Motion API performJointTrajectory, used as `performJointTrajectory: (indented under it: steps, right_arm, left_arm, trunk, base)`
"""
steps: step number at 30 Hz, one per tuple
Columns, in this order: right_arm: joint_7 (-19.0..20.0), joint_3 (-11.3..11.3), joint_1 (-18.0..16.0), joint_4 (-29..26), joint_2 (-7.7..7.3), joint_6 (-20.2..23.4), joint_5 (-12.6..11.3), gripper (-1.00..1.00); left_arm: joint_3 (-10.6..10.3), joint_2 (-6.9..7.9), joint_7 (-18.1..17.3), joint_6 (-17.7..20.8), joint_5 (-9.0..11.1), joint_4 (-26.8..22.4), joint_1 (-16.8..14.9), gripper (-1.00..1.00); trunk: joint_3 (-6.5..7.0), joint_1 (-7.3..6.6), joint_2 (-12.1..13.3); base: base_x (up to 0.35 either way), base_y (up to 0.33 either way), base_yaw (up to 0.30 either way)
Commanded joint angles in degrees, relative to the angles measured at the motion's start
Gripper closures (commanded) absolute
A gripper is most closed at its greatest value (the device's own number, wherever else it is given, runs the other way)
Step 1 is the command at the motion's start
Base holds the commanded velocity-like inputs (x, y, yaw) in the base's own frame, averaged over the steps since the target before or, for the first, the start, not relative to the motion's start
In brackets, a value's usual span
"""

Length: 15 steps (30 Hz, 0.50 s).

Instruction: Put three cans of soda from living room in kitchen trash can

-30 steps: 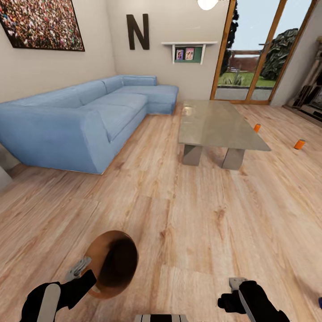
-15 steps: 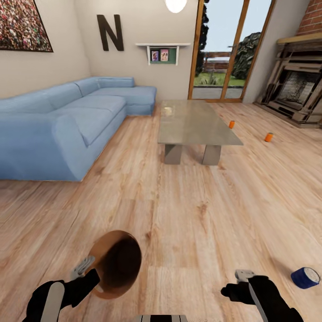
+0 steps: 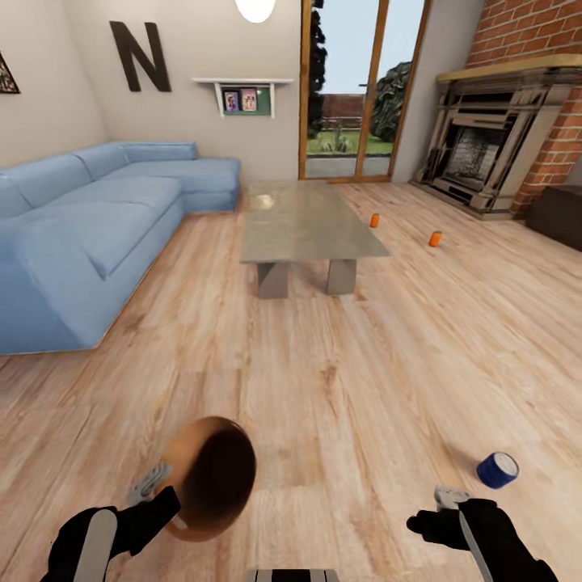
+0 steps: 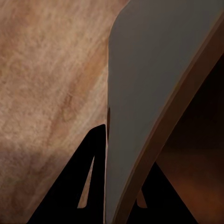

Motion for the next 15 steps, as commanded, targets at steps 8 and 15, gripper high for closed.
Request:
performJointTrajectory:
  steps: [8, 15]
  right_arm:
    - [0.00, -0.31, 0.00, 0.00, 0.00, -0.01, 0.14, -1.00]
    - [0.40, -1.01, 0.23, -4.40, -0.97, 0.07, 0.16, -1.00]
  left_arm:
    - [-0.45, 0.00, 0.36, -0.16, 1.46, -0.05, -0.01, 1.00]
    - [-0.67, 0.00, 0.41, -0.15, 1.46, -0.03, -0.01, 1.00]
  trunk:
    - [0.01, 0.00, 0.00]
    - [0.01, 0.00, 0.00]
  base:
    - [0.159, -0.288, -0.257]
    - [0.155, -0.279, -0.050]
